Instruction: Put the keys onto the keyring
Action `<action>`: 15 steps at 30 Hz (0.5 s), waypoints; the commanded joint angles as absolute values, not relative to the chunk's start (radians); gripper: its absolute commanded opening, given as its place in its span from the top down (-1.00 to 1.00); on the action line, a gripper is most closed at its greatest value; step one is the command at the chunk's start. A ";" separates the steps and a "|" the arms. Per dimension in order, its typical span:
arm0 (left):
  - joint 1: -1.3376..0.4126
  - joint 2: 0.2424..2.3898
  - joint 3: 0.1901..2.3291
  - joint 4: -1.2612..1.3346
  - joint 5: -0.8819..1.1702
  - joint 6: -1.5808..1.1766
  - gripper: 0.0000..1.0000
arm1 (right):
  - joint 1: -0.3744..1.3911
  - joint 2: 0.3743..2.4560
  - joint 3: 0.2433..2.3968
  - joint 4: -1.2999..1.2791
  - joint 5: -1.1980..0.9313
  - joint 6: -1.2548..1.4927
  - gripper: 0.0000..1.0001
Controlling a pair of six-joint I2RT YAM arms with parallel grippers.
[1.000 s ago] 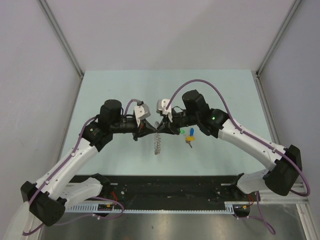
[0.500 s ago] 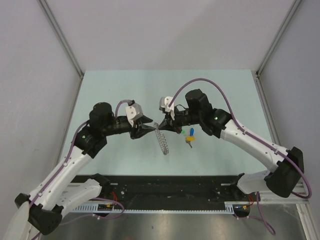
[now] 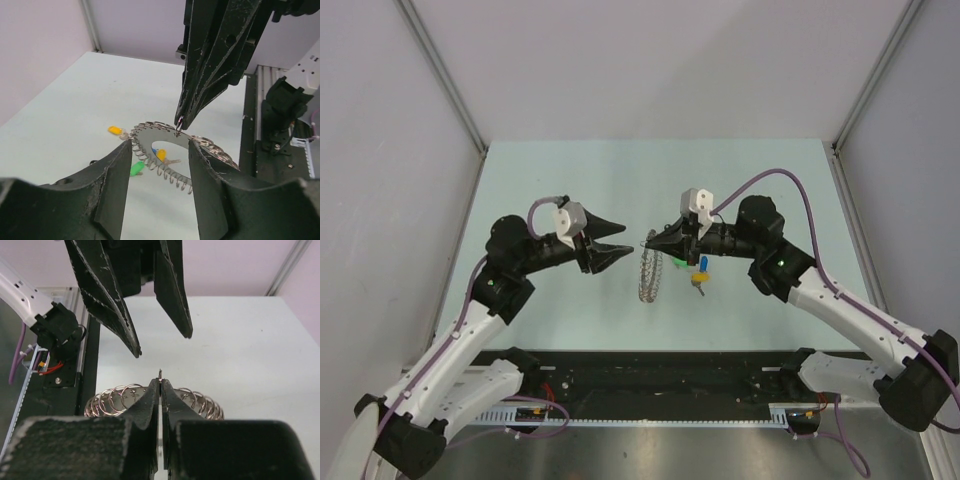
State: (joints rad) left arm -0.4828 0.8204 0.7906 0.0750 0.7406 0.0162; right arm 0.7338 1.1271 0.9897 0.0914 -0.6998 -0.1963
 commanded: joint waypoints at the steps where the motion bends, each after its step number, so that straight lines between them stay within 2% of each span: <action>1: -0.479 0.842 0.775 0.218 0.845 -0.080 -0.08 | 0.723 1.080 0.930 0.392 -0.730 -0.071 1.00; 15: -0.479 0.858 0.716 0.365 0.851 -0.153 0.10 | 0.710 1.054 0.811 0.653 -0.729 0.069 1.00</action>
